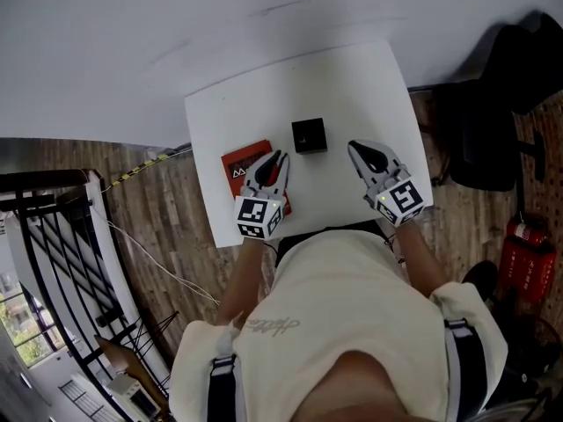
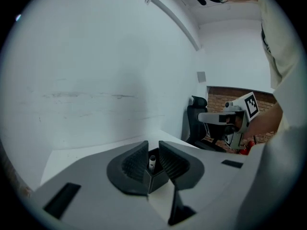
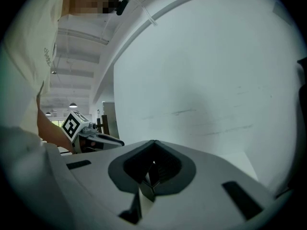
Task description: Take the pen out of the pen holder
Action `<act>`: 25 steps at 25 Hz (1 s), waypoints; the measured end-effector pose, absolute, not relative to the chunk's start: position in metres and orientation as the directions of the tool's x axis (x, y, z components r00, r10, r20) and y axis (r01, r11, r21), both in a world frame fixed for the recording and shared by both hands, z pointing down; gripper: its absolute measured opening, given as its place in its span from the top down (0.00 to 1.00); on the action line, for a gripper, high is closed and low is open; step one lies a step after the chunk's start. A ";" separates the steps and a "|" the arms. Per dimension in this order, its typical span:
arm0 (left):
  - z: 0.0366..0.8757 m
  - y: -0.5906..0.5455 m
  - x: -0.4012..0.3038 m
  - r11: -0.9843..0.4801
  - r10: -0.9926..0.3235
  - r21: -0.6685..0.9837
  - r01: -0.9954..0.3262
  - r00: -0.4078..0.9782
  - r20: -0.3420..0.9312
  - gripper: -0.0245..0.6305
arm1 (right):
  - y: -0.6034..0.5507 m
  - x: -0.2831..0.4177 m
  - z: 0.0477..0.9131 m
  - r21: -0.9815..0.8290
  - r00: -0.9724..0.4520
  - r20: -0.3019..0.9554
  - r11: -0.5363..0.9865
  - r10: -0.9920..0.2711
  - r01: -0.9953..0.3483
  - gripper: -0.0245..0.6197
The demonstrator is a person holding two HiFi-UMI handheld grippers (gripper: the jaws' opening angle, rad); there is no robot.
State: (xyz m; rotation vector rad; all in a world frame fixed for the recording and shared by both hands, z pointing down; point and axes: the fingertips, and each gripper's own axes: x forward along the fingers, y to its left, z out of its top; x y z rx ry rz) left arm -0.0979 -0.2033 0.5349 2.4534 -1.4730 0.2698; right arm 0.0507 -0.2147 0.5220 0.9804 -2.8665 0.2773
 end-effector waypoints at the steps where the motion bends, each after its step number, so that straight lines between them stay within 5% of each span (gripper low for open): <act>1: 0.538 -0.206 -0.096 -0.447 -0.831 0.137 -0.884 0.467 0.301 0.83 | -0.217 0.052 0.523 -0.146 -0.790 0.150 0.777 -0.594 -0.612 0.95; 3: 0.544 -0.209 -0.092 -0.445 -0.824 0.138 -0.885 0.465 0.323 0.76 | -0.220 0.053 0.525 -0.154 -0.796 0.147 0.781 -0.587 -0.605 0.95; 25: 0.615 -0.253 -0.066 -0.410 -0.770 0.112 -0.905 0.409 0.489 0.76 | -0.251 0.079 0.563 -0.220 -0.850 0.199 0.823 -0.488 -0.524 0.95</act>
